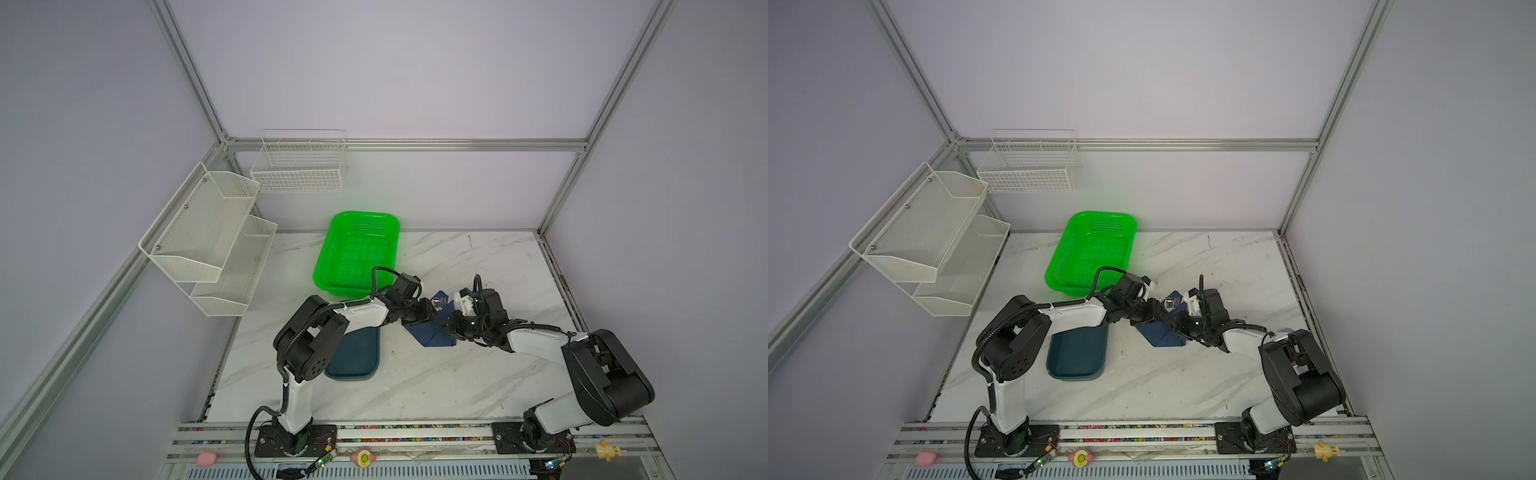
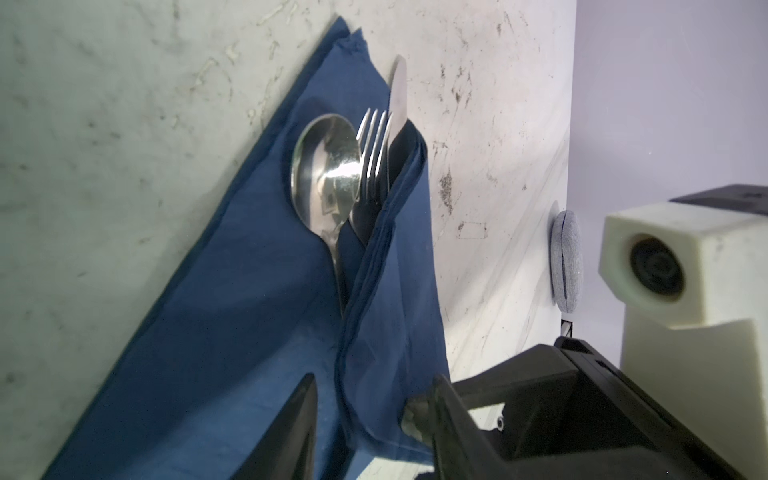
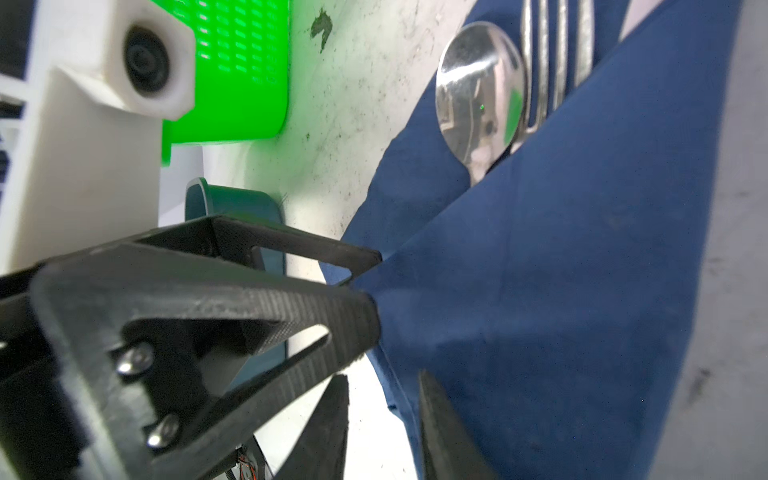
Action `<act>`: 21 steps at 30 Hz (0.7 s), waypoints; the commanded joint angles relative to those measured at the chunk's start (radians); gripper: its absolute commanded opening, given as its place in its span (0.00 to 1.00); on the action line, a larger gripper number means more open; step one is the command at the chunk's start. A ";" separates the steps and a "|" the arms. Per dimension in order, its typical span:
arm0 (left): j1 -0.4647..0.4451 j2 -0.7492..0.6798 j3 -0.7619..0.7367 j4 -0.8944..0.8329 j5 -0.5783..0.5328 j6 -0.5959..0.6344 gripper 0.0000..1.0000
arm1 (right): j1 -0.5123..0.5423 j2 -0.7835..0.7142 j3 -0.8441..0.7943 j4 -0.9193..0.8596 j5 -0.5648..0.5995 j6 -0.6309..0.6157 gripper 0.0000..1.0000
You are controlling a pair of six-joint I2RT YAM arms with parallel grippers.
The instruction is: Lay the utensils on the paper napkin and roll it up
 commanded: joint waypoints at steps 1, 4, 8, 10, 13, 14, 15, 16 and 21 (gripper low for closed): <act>0.007 0.006 0.081 0.011 0.011 -0.014 0.41 | 0.009 -0.019 -0.018 0.016 0.010 -0.013 0.32; 0.007 0.016 0.079 0.020 0.021 -0.023 0.38 | 0.008 -0.022 -0.020 0.017 0.012 -0.010 0.32; 0.009 0.026 0.078 0.040 0.029 -0.031 0.35 | 0.008 -0.023 -0.020 0.014 0.013 -0.011 0.32; 0.009 0.037 0.088 0.045 0.041 -0.033 0.30 | 0.008 -0.022 -0.019 0.013 0.013 -0.011 0.31; 0.009 0.043 0.092 0.054 0.046 -0.035 0.20 | 0.008 -0.027 -0.019 0.007 0.016 -0.013 0.31; 0.009 0.044 0.091 0.060 0.046 -0.034 0.17 | 0.008 -0.029 -0.017 0.001 0.019 -0.013 0.31; 0.010 0.042 0.088 0.064 0.046 -0.034 0.14 | 0.007 -0.037 -0.014 -0.013 0.024 -0.014 0.31; 0.009 0.037 0.082 0.069 0.045 -0.031 0.10 | 0.007 -0.052 -0.009 -0.033 0.044 -0.016 0.31; 0.013 0.000 0.041 0.111 0.035 -0.012 0.03 | 0.003 -0.196 -0.010 -0.130 0.204 0.041 0.31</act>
